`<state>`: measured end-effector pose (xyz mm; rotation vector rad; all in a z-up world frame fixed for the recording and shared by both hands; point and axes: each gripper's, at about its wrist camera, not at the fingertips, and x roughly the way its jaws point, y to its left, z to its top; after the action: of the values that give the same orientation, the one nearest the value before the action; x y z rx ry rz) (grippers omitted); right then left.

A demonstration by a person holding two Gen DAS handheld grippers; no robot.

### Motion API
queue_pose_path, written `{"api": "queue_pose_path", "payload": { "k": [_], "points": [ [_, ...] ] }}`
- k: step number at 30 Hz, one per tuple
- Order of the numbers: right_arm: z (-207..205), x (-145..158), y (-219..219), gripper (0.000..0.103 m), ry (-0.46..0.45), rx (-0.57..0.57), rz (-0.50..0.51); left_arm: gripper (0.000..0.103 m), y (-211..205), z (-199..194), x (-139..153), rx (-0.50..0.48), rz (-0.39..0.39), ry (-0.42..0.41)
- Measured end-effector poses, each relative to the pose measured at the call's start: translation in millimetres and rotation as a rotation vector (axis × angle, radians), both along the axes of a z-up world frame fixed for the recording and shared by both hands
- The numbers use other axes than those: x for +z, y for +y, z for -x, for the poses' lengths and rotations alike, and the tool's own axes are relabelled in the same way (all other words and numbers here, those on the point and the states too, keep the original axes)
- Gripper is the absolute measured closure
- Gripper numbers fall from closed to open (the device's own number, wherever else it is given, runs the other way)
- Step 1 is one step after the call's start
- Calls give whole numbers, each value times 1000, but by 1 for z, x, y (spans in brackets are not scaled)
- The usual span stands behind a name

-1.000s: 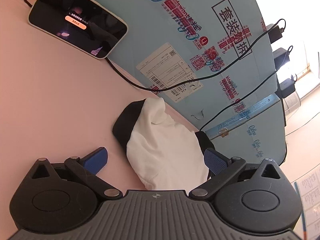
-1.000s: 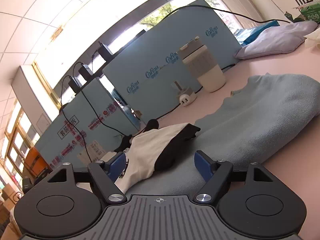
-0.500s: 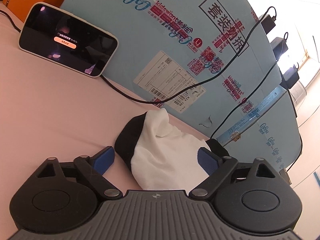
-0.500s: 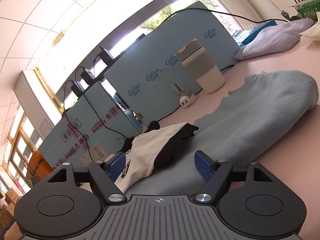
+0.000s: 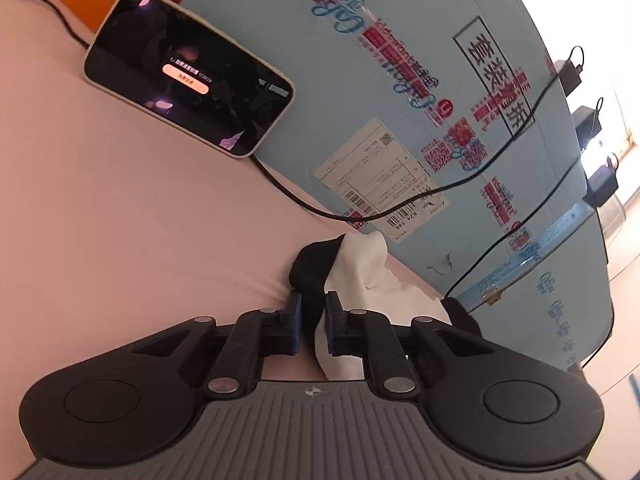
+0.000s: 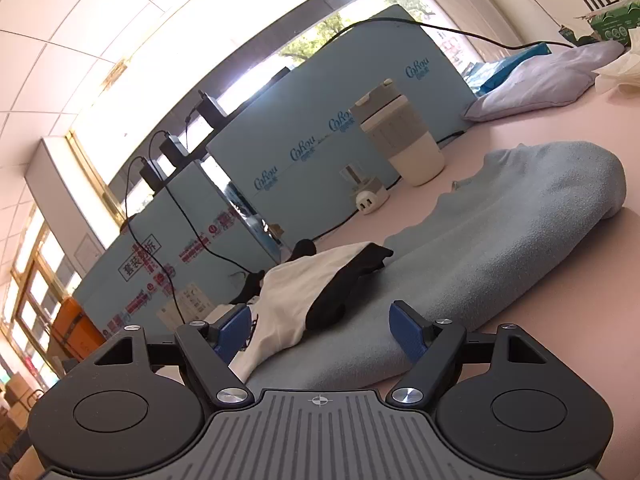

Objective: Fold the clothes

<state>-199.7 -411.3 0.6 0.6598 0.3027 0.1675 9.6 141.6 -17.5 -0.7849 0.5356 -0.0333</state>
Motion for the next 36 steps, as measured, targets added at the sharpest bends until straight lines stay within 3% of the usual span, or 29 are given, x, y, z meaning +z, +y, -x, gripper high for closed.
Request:
{"api": "queue_pose_path", "payload": {
  "k": [7,10,16,17,21,24,27,31,32,36],
  "points": [
    [2,2,3,24,4,-13,12,93,7,13,9,80,-46,-54],
    [3,3,4,24,7,-11,20,96,13,21,18,195,-191,-27],
    [1,3,4,24,11,-3,19,95,27,24,9,164,-90,-27],
    [1,3,5,24,12,-1,20,89,25,24,10,145,-89,-40],
    [0,2,4,23,13,-1,18,28,8,30,17,41,-112,-95],
    [-2,2,5,23,17,1,12,16,-8,35,23,-14,-171,-104],
    [-6,2,8,20,21,3,10,14,-16,33,23,-43,-206,-70],
    [-11,4,10,19,23,4,5,8,-17,30,20,-62,-204,-50],
    [-12,5,10,19,22,6,-11,0,-17,29,20,-76,-195,-55],
    [-17,3,6,19,31,-3,-73,0,-18,29,20,-87,-198,-56]
  ]
}}
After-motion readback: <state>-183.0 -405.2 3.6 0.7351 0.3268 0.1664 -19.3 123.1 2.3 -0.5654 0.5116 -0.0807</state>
